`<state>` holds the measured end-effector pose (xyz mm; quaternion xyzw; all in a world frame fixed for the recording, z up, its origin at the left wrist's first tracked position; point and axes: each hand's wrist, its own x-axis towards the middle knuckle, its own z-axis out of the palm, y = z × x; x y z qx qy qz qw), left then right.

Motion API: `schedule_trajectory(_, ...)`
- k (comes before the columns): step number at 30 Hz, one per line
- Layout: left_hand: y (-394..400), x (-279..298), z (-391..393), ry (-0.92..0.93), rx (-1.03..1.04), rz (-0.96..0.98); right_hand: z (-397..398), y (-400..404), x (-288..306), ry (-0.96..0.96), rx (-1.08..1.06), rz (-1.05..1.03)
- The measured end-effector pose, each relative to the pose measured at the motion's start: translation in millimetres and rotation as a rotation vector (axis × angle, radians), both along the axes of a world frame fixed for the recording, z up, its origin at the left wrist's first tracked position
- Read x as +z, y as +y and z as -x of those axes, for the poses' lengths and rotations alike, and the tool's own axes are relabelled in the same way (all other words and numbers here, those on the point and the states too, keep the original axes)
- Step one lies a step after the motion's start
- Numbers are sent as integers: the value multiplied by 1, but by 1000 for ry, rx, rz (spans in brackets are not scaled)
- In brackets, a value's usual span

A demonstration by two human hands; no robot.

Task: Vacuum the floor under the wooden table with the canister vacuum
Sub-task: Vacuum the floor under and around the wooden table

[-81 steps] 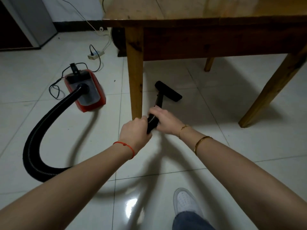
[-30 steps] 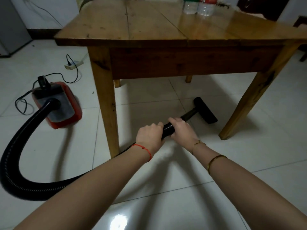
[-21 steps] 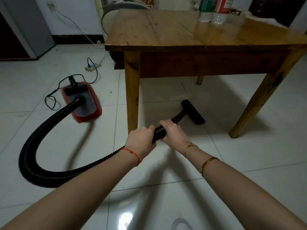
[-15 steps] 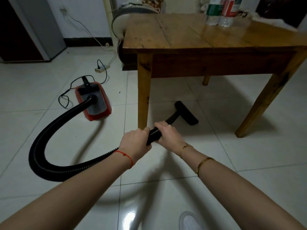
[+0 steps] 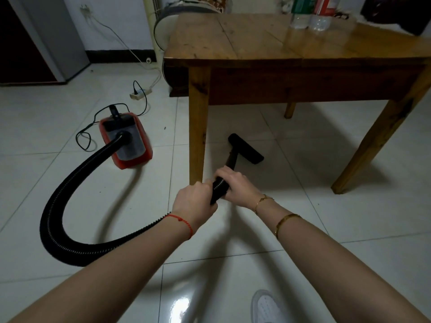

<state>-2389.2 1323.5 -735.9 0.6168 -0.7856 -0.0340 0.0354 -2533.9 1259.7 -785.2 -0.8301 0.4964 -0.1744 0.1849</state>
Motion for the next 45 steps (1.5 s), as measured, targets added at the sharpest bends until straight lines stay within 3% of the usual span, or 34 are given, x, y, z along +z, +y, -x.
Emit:
schedule_trajectory(20,-189,-67,164,63,18,23,148,-193,-45,178,-148,-216)
schedule_trajectory(32,-208,-77,210,52,-46,69,199,-198,-58,173,-275,-98)
schedule_trajectory(45,-156,-58,137,58,14,21,130,-155,-46,103,-126,-23)
